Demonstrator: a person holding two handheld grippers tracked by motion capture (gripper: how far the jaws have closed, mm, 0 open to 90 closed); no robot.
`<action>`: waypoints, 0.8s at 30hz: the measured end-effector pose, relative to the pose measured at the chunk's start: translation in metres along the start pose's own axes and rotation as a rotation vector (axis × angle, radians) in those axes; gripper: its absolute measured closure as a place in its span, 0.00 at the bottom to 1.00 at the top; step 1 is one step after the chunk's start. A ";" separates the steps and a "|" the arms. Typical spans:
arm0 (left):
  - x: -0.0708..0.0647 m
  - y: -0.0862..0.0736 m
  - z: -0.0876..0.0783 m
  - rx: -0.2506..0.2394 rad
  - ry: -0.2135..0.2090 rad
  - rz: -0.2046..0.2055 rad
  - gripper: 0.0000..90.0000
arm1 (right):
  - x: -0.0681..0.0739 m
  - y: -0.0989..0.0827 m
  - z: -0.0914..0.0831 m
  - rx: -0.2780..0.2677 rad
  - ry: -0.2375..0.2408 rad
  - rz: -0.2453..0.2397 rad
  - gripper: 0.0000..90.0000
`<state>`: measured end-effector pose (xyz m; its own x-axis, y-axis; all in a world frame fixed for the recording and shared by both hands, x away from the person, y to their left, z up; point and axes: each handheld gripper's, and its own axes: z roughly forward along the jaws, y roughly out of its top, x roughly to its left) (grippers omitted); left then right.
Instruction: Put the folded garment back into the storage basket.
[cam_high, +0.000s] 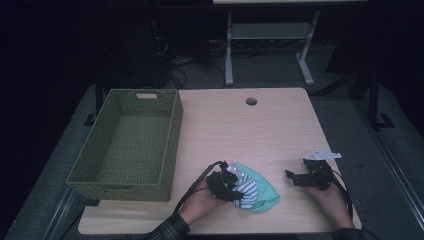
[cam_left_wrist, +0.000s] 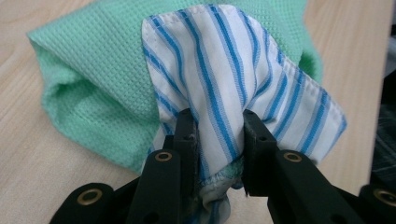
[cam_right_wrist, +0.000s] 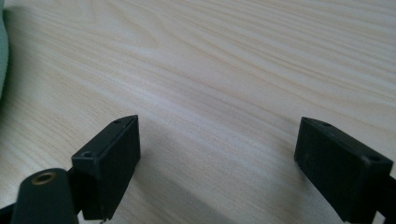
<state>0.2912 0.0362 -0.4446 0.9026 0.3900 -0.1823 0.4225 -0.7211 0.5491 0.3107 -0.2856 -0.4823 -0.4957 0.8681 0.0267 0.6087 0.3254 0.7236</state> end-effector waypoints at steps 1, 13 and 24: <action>0.000 0.000 -0.002 -0.010 0.001 -0.003 0.79 | 0.000 0.000 0.000 0.000 0.000 0.000 0.15; 0.004 0.006 -0.023 -0.036 -0.017 -0.008 0.79 | 0.000 0.000 0.000 0.000 -0.002 0.001 0.15; 0.005 0.029 -0.048 -0.019 -0.020 0.010 0.79 | 0.000 0.000 0.000 0.000 -0.006 0.001 0.15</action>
<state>0.3038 0.0447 -0.3900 0.9083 0.3712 -0.1929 0.4120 -0.7139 0.5662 0.3102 -0.2855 -0.4824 -0.4916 0.8705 0.0234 0.6092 0.3246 0.7235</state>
